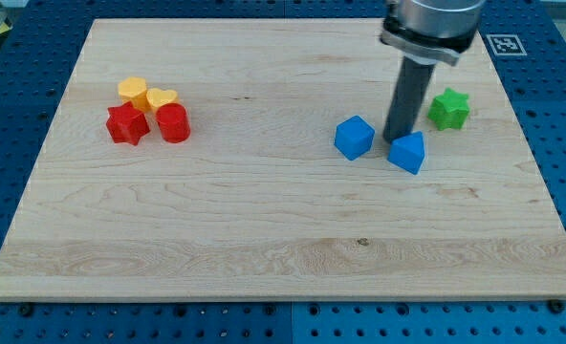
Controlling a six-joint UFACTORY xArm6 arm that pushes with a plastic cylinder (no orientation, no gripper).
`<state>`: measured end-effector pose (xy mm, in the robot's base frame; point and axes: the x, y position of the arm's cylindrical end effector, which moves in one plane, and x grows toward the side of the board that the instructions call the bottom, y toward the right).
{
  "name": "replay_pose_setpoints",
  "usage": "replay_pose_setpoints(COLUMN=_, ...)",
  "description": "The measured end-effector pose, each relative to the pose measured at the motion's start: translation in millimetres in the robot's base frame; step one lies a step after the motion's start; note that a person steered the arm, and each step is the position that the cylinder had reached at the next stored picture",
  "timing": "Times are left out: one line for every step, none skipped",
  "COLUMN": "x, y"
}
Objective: Slide the green star closer to the green circle
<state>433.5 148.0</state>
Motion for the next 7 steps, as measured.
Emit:
replay_pose_setpoints(x=0.0, y=32.8)
replay_pose_setpoints(x=-0.1, y=44.0)
replay_pose_setpoints(x=-6.1, y=50.9)
replay_pose_setpoints(x=-18.1, y=52.1)
replay_pose_setpoints(x=-31.0, y=55.3)
replay_pose_setpoints(x=-33.3, y=71.9)
replay_pose_setpoints(x=-36.5, y=89.0)
